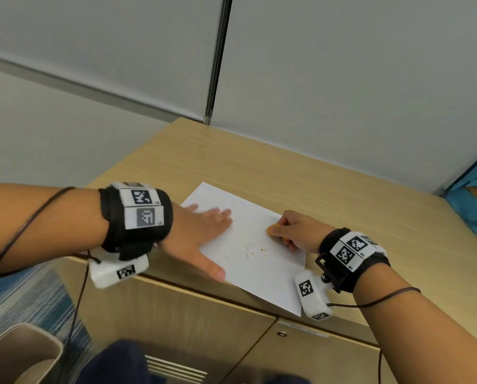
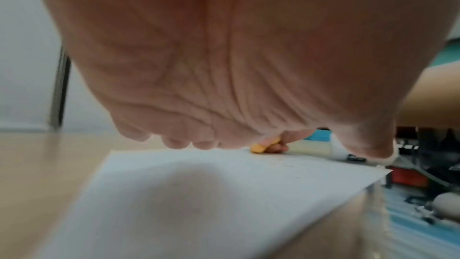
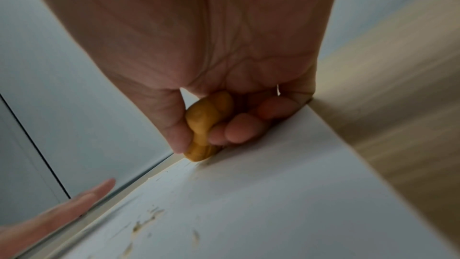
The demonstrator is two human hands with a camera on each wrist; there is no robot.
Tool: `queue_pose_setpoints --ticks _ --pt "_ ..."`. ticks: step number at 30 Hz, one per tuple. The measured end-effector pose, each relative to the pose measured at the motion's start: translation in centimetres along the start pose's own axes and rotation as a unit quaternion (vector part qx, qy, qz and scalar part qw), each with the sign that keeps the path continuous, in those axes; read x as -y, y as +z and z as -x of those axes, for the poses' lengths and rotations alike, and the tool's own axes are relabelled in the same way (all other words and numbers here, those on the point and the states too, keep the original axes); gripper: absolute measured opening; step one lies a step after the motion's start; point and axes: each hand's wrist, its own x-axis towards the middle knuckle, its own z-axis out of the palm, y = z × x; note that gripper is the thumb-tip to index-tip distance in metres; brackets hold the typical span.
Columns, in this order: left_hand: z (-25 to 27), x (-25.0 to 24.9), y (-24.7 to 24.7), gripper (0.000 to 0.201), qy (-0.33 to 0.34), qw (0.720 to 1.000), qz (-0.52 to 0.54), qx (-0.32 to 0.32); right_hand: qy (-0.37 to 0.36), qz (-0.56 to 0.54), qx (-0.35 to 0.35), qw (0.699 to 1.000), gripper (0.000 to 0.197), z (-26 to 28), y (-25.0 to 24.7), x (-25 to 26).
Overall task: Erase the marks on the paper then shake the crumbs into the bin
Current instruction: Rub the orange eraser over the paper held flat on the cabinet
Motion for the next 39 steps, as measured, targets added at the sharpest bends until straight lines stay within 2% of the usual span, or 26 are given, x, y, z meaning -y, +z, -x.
queue_pose_setpoints --ticks 3,6,8,12,14,17,19,23,26,28,31,35,39 --pt "0.9 1.5 0.0 0.126 -0.064 0.997 -0.034 0.016 -0.005 0.008 0.005 1.0 0.028 -0.2 0.0 0.1" --pt "1.3 0.6 1.3 0.129 -0.059 0.996 -0.036 0.049 -0.009 0.006 0.01 1.0 0.028 -0.4 -0.1 0.0" --pt "1.2 -0.9 2.0 0.129 -0.022 0.998 -0.039 0.038 -0.006 0.005 0.009 1.0 0.028 -0.5 -0.1 -0.1" --pt "-0.1 -4.1 2.0 0.118 0.095 0.995 0.0 0.008 -0.005 0.006 0.008 1.0 0.029 -0.6 -0.1 -0.1" --pt "-0.9 -4.5 1.2 0.113 0.108 0.993 0.036 -0.013 -0.006 0.0 0.003 1.0 0.028 -0.5 0.0 -0.1" --pt "-2.0 -1.9 -0.8 0.105 0.072 0.994 0.062 -0.05 -0.007 0.001 0.007 1.0 0.029 -0.2 0.1 0.0" --pt "-2.7 1.2 -2.1 0.103 0.035 0.997 0.054 -0.043 -0.003 0.005 0.004 1.0 0.028 -0.2 0.1 0.1" --pt "-4.3 4.7 -3.2 0.118 0.041 0.999 0.016 -0.01 -0.002 0.02 0.0 1.0 0.024 -0.2 -0.1 0.3" --pt "-5.5 5.3 -3.2 0.125 0.032 0.999 0.007 0.008 -0.012 0.069 0.026 0.997 0.027 -0.3 -0.4 0.8" --pt "-6.3 5.6 -2.8 0.127 0.027 1.0 -0.006 0.015 -0.003 0.096 0.013 0.995 0.02 -0.4 -0.4 1.3" --pt "-6.8 5.9 -2.6 0.128 0.027 0.999 -0.008 0.018 -0.025 0.115 -0.011 0.993 0.022 -0.5 -0.1 2.4" --pt "-6.7 5.2 -3.3 0.12 0.013 1.0 0.01 0.023 -0.065 0.117 0.008 0.991 0.027 -1.4 0.9 4.0" --pt "-6.9 4.4 -4.0 0.117 0.019 1.0 -0.001 0.005 -0.076 0.153 0.028 0.985 0.024 -2.5 2.0 4.2"
